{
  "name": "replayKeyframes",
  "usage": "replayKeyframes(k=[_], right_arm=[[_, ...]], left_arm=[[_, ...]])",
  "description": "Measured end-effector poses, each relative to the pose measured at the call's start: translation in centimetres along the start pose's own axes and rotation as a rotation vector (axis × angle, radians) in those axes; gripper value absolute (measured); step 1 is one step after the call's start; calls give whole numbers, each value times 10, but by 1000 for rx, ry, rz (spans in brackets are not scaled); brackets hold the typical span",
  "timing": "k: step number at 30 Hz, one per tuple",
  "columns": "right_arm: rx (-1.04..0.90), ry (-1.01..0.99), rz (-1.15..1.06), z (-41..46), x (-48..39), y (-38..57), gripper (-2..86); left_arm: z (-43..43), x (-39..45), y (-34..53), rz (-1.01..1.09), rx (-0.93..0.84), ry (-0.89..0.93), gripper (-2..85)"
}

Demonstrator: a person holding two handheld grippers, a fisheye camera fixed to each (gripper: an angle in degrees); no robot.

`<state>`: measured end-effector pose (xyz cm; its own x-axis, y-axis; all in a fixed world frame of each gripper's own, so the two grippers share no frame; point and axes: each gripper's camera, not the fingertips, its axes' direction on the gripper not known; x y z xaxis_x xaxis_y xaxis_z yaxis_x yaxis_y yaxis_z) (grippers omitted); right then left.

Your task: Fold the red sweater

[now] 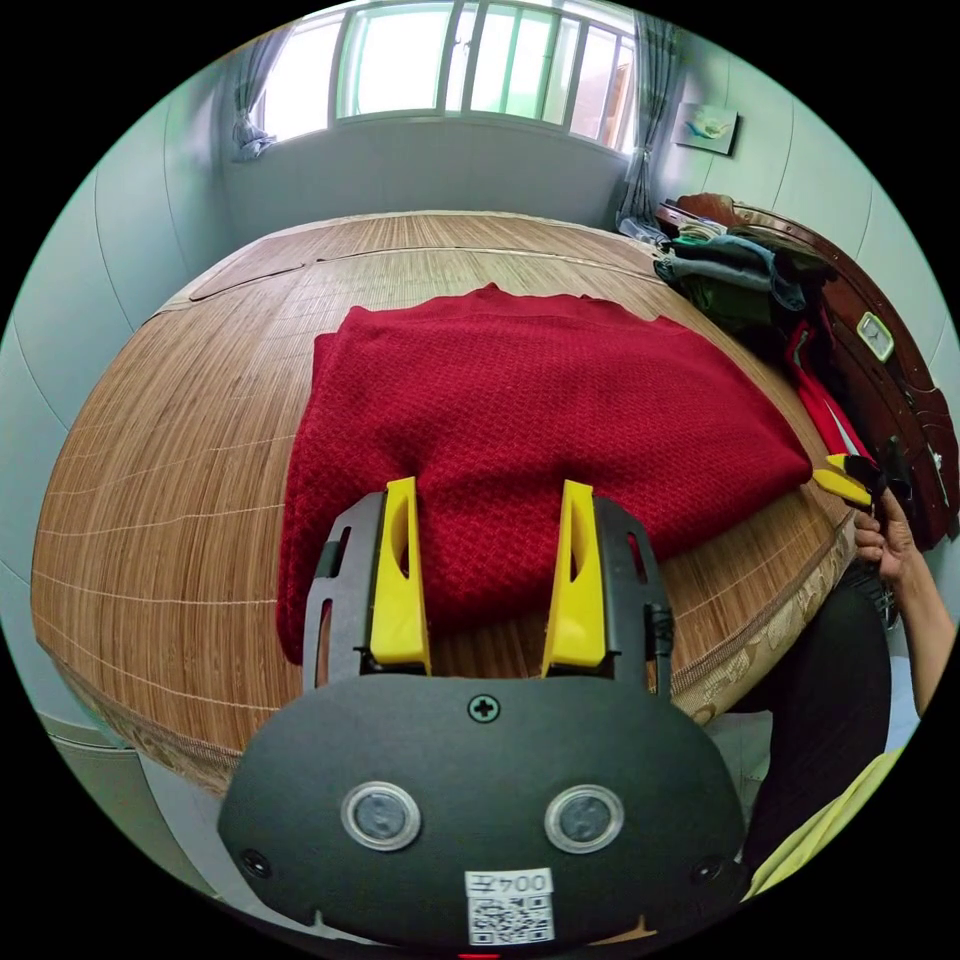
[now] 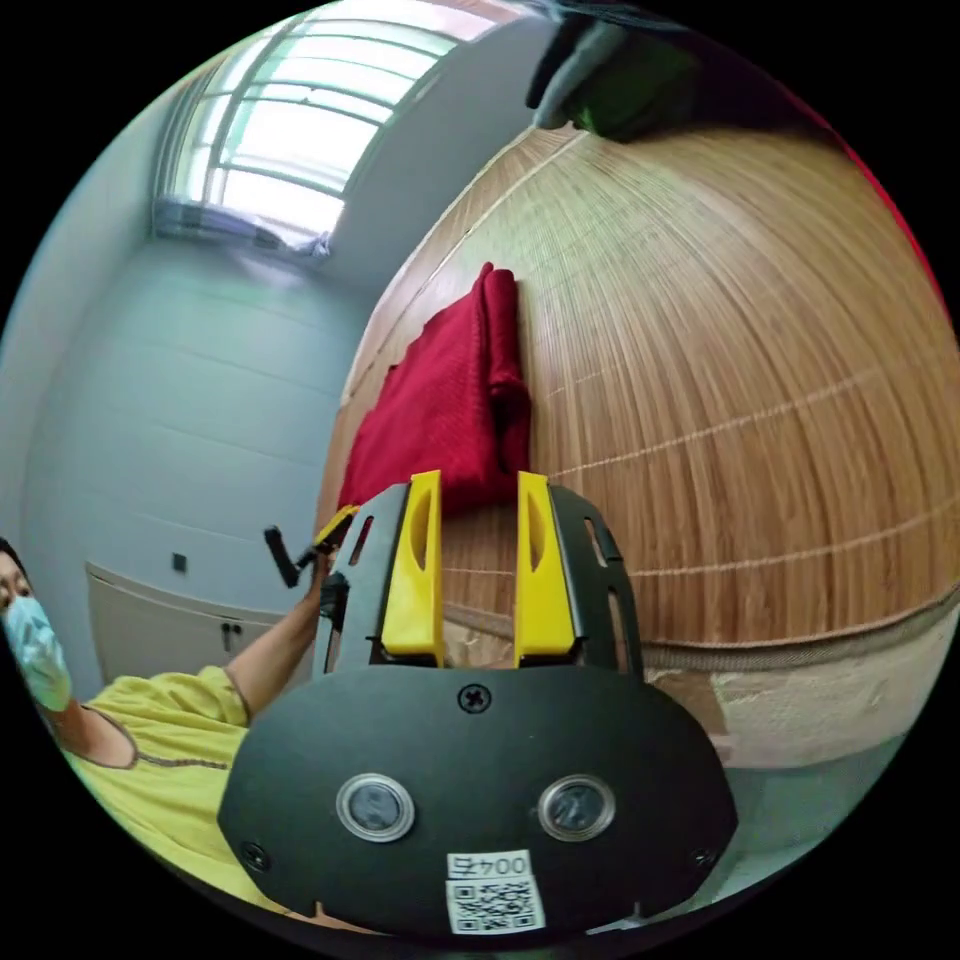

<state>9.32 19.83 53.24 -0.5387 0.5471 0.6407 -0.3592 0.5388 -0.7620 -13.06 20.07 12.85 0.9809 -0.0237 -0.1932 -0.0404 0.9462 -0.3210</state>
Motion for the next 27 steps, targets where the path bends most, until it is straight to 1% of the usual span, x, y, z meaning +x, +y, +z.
replayKeyframes(k=[2, 4, 10, 15, 18, 21, 22, 23, 24, 26, 27], right_arm=[[19, -74, 110, -9, 11, 5, 134], [27, -98, 159, -12, 14, 6, 136], [47, -87, 274, -7, 17, -7, 142], [84, -147, 332, 1, 24, -19, 130], [82, -139, 328, 5, 26, -23, 88], [123, -184, 317, -1, 22, -19, 63], [123, -177, 302, -4, 16, -18, 60], [121, -168, 286, -7, 10, -17, 58], [121, -167, 280, -8, 7, -16, 57], [122, -172, 266, -15, -6, -12, 55], [121, -171, 261, -17, -10, -11, 55]], left_arm=[[-3, 7, 1, 0, 1, 0, 181], [-6, 13, 2, -1, 1, 2, 181], [-15, 34, 6, -1, 2, 2, 182], [-24, 52, 9, 6, 9, 26, 189], [-32, 62, 9, 19, 11, 68, 205], [-52, 89, 3, 101, -48, 124, 224], [-69, 115, 4, 182, -17, 138, 220], [-86, 149, 7, 270, 30, 114, 215], [-94, 169, 9, 315, 55, 98, 212], [-107, 251, 19, 498, 129, 56, 204], [-107, 272, 22, 547, 136, 50, 202]])
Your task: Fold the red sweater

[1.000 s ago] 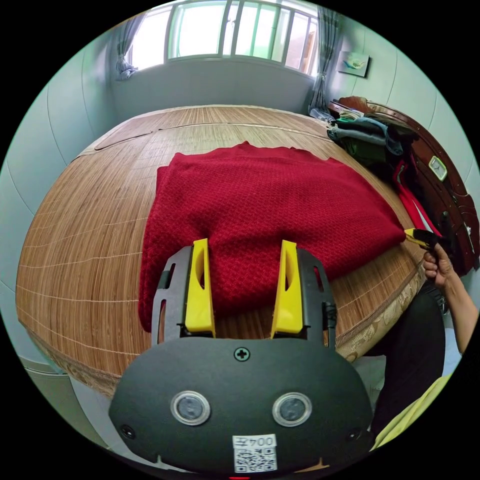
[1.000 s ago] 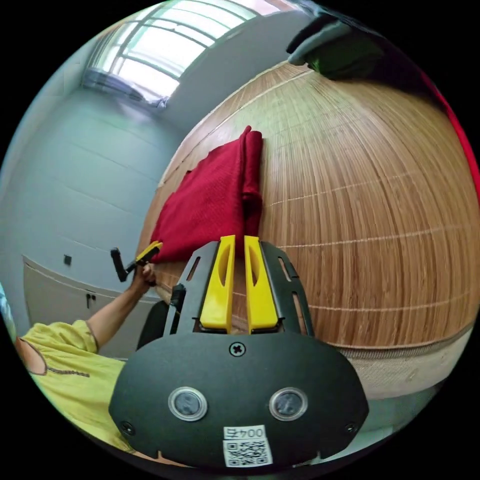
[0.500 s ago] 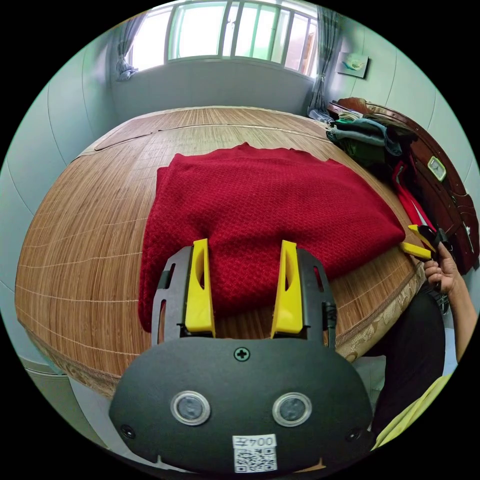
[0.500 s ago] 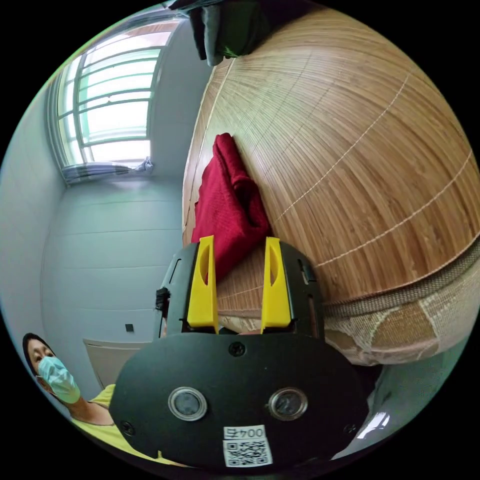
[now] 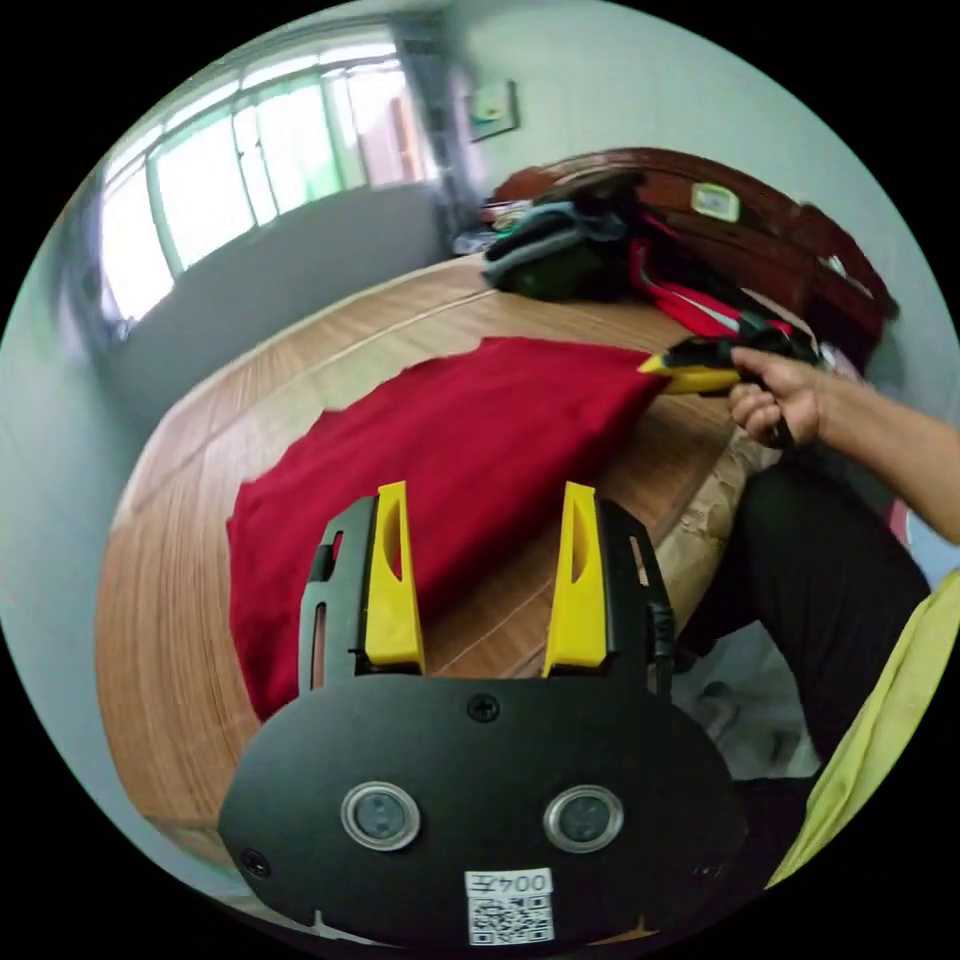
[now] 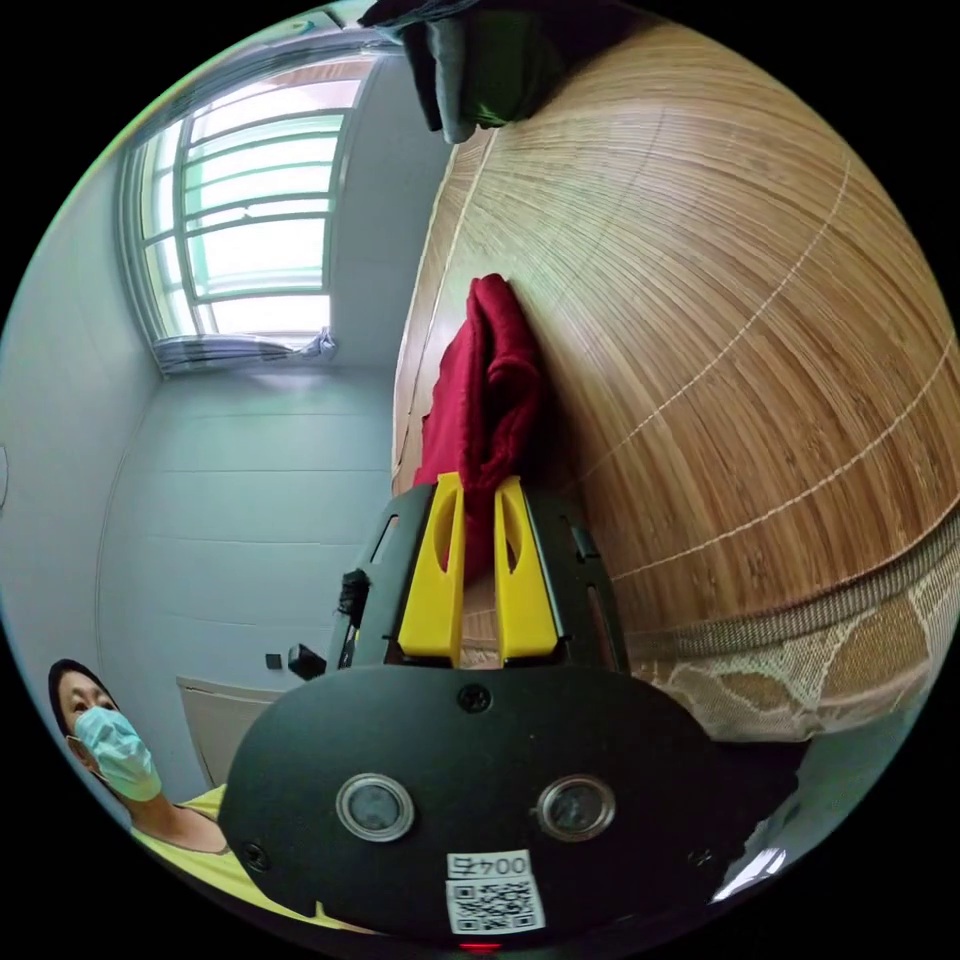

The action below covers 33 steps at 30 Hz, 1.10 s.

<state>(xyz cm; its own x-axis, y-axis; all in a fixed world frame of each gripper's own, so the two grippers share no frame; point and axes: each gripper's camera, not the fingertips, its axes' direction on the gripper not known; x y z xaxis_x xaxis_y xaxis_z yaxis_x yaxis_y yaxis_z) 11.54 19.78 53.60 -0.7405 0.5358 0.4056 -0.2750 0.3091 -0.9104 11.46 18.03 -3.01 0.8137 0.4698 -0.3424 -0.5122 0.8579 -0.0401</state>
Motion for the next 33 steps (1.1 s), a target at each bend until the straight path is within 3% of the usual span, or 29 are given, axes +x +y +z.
replayKeyframes(k=[2, 8, 11, 13, 18, 22, 33], right_arm=[[-14, 14, -27, -5, -16, 11, 55], [-75, 21, -74, -24, -37, 61, 54], [-118, 4, -86, -35, -37, 93, 56], [-143, -4, -108, -42, -37, 112, 60], [-143, -65, -103, -82, -10, 148, 87], [-144, -46, -8, -100, 25, 162, 227], [-170, -156, 96, -61, 85, 167, 196]], left_arm=[[15, 64, -31, 151, -13, -10, 198], [43, 169, -73, 329, -82, -31, 190], [34, 212, -74, 413, -73, -90, 131], [19, 228, -69, 416, -26, -120, 77], [-7, 229, -62, 300, -70, 101, 21], [-30, 236, -55, 242, -64, 119, 5], [-70, 267, -39, 260, -26, 179, 8]])
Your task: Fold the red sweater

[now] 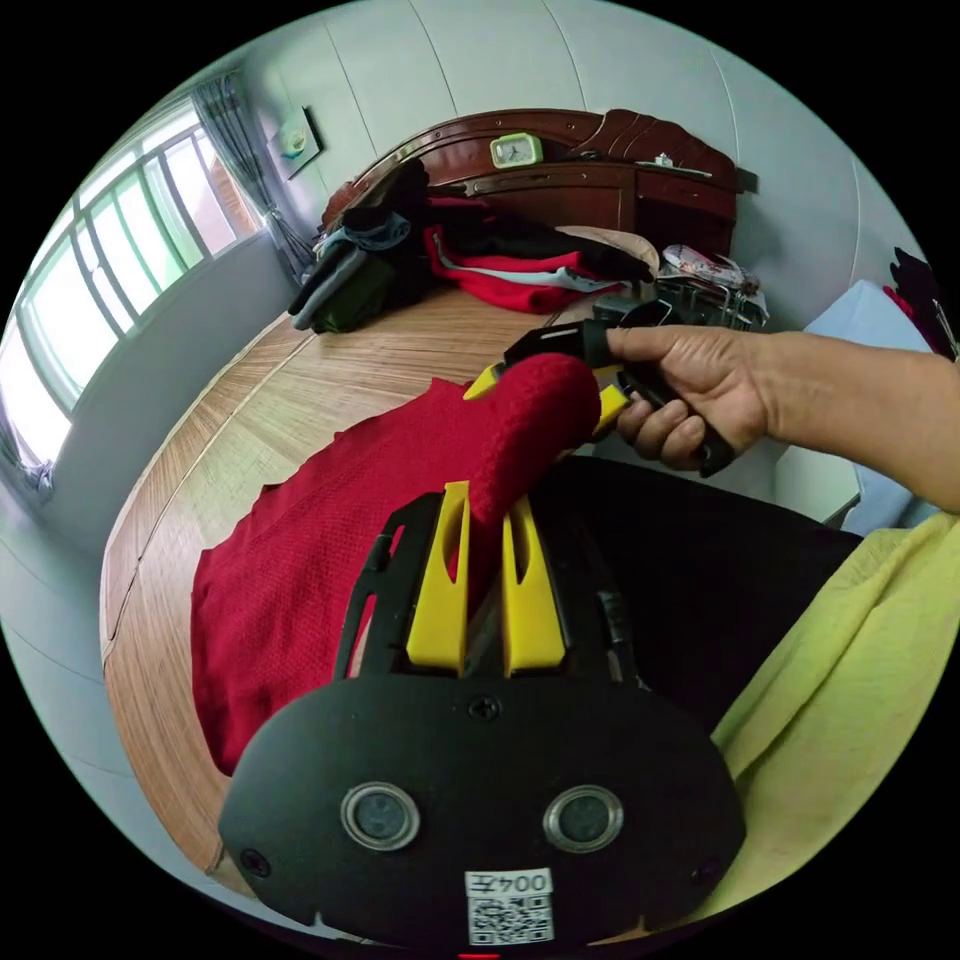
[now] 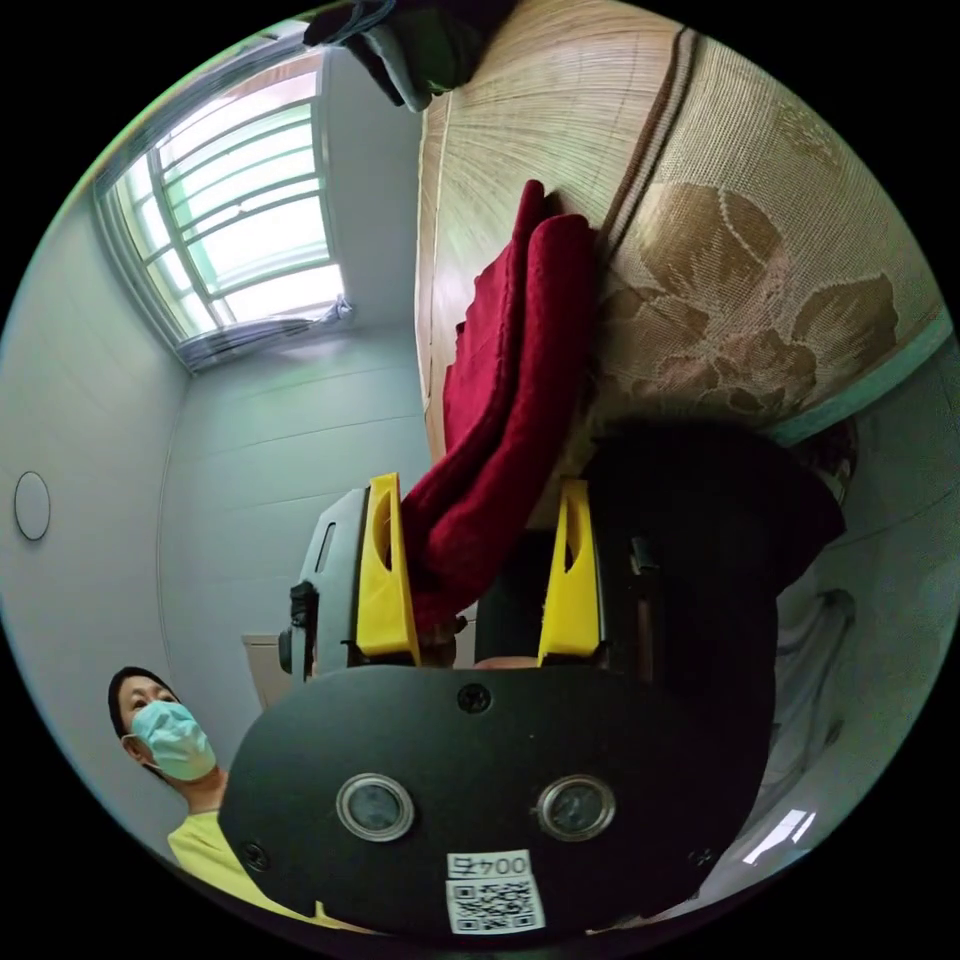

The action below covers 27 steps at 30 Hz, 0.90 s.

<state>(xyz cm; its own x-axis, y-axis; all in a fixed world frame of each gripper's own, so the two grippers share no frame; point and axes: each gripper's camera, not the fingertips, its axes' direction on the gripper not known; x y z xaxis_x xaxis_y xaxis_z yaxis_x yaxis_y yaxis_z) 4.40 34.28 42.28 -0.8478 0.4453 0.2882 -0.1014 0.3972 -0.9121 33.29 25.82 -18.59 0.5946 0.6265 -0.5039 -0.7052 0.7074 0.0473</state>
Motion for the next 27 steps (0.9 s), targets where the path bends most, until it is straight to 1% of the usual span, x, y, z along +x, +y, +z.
replayKeyframes(k=[2, 3, 5, 8, 10, 12, 15, 17, 20, 23, 27], right_arm=[[-13, -20, -43, 11, 4, 8, 139], [-5, -24, -53, 12, 6, 10, 124], [22, -6, -101, 18, 8, 20, 90], [25, 31, -153, 32, 6, 30, 83], [25, 36, -167, 40, 6, 34, 82], [24, 38, -187, 47, 3, 37, 82], [14, 43, -212, 60, -2, 40, 82], [0, 64, -243, 74, -11, 44, 82], [-1, 57, -261, 92, -22, 48, 82], [-1, 45, -277, 113, -37, 49, 84], [-30, 79, -317, 150, -62, 47, 83]], left_arm=[[3, 1, 4, -9, -7, 17, 19], [5, 0, 6, -12, -11, 25, 24], [11, -7, 15, -19, -29, 101, 50], [6, -22, 34, -32, -26, 211, 68], [-7, -36, 51, -49, 0, 252, 68], [-24, -54, 71, -88, 41, 232, 61], [-42, -99, 110, -221, 80, 113, 36], [-35, -147, 132, -366, 54, 80, 20], [-5, -194, 145, -464, -11, 64, 9], [38, -222, 154, -496, -130, 70, 7], [70, -232, 164, -454, -188, 120, 7]])
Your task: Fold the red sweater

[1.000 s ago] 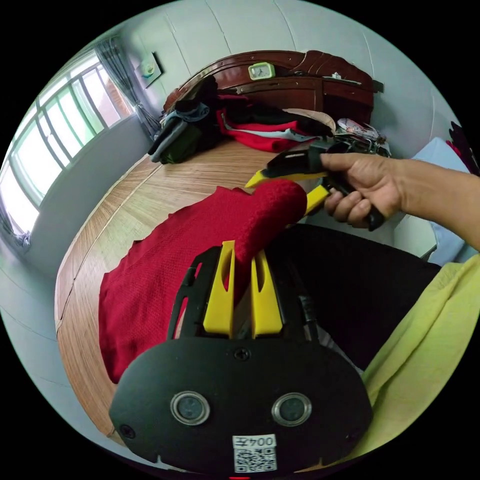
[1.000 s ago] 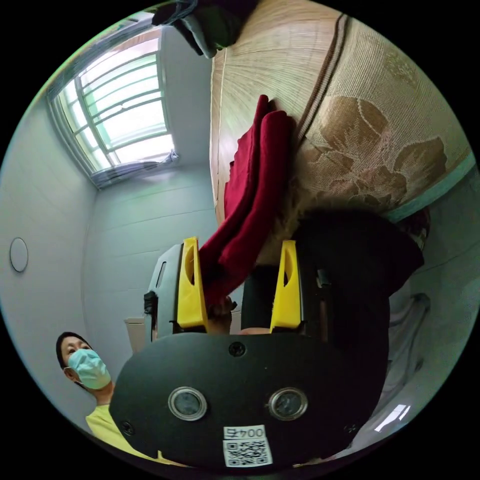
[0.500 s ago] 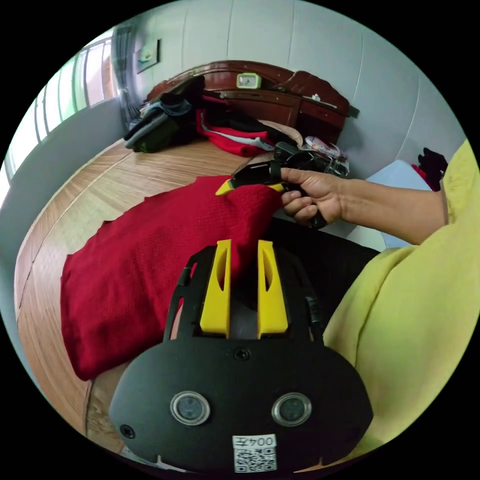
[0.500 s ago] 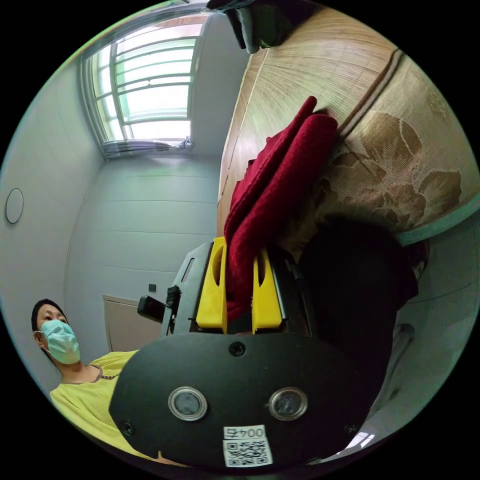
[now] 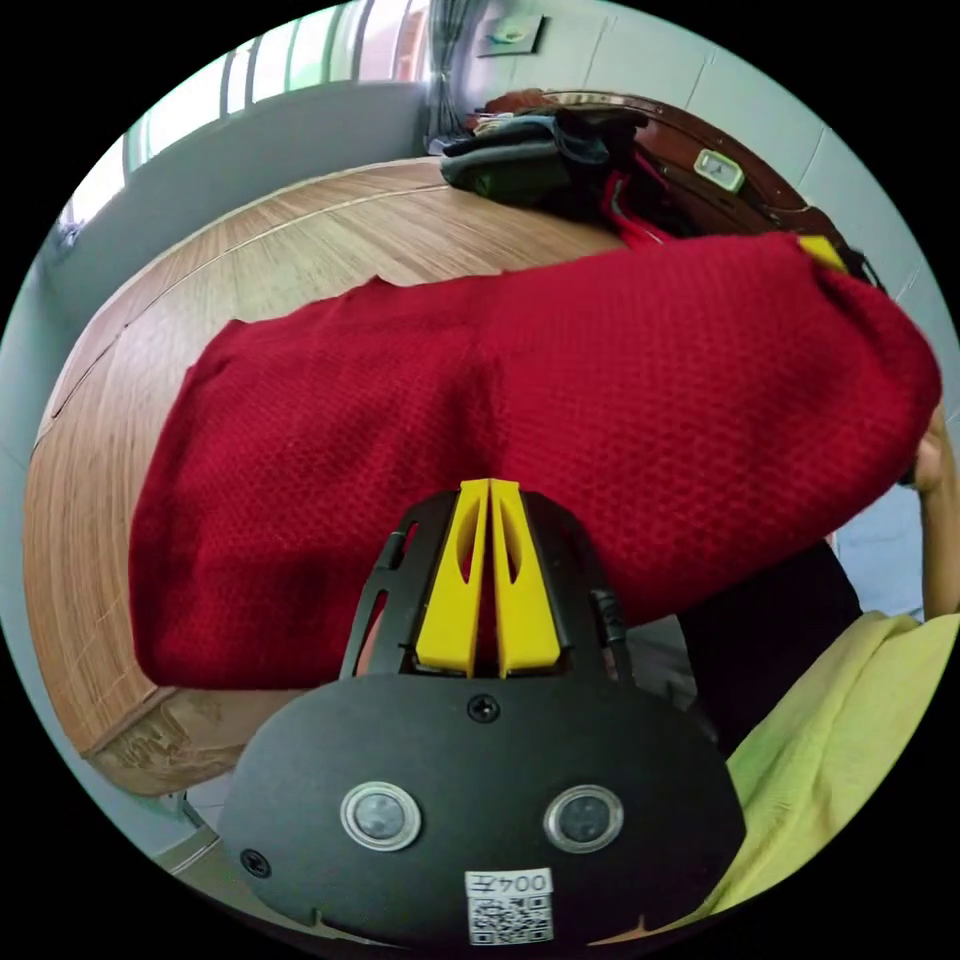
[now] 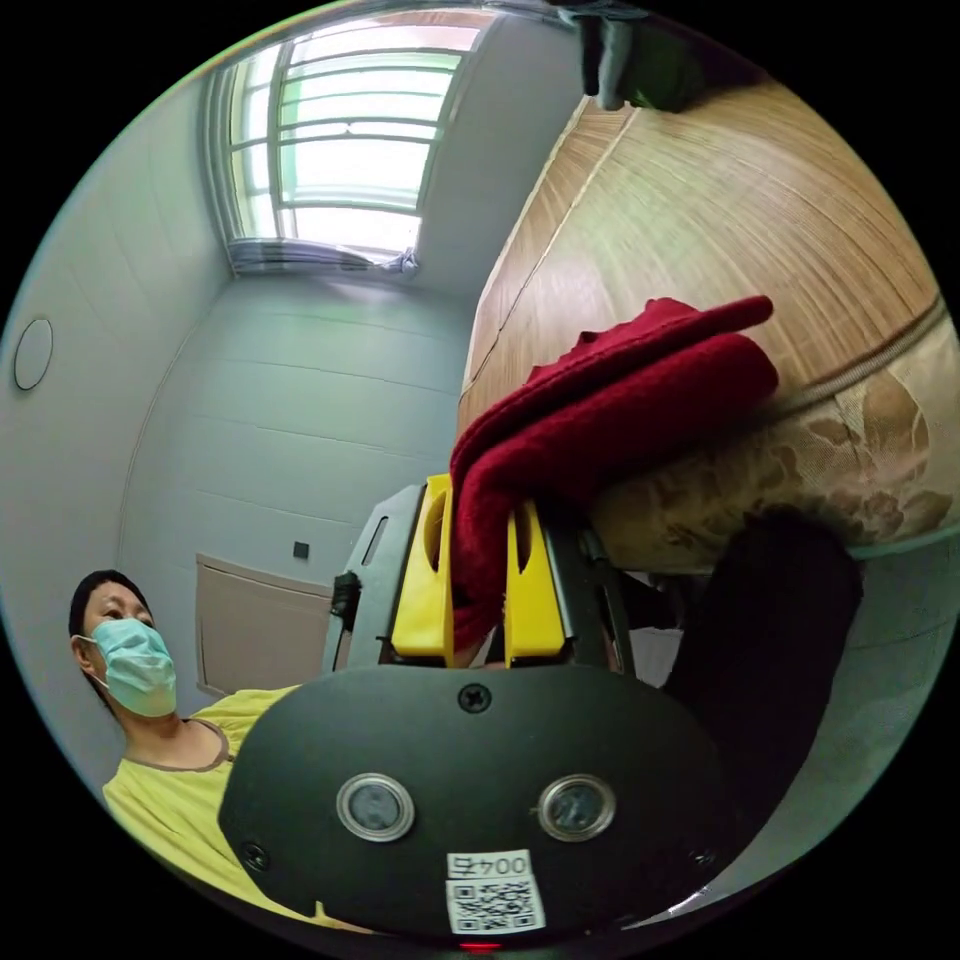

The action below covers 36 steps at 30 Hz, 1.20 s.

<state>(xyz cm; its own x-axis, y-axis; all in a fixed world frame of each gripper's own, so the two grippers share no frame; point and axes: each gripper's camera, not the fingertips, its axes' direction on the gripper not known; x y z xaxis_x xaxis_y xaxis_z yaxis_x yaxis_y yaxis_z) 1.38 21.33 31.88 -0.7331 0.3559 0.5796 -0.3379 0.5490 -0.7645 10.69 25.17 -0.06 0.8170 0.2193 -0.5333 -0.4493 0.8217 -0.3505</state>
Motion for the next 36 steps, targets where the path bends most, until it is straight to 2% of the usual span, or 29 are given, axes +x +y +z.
replayKeyframes(k=[6, 11, 20, 25, 32, 36], right_arm=[[-91, 108, -110, 94, -50, -36, 84], [-183, 191, -191, 197, -84, -69, 85], [-371, 349, -232, 394, -70, -88, 85], [-431, 483, -256, 486, -47, -78, 85], [-588, 696, -292, 601, 3, -54, 100], [-630, 727, -369, 624, -6, -44, 136]], left_arm=[[-3, -51, 17, -69, 28, 118, 7], [-34, -110, 61, -208, 142, 176, 7], [-50, -228, 177, -514, 244, 225, 8], [-50, -265, 216, -518, 343, 321, 11], [-48, -296, 238, -449, 345, 368, 63], [-47, -317, 249, -481, 371, 415, 83]])
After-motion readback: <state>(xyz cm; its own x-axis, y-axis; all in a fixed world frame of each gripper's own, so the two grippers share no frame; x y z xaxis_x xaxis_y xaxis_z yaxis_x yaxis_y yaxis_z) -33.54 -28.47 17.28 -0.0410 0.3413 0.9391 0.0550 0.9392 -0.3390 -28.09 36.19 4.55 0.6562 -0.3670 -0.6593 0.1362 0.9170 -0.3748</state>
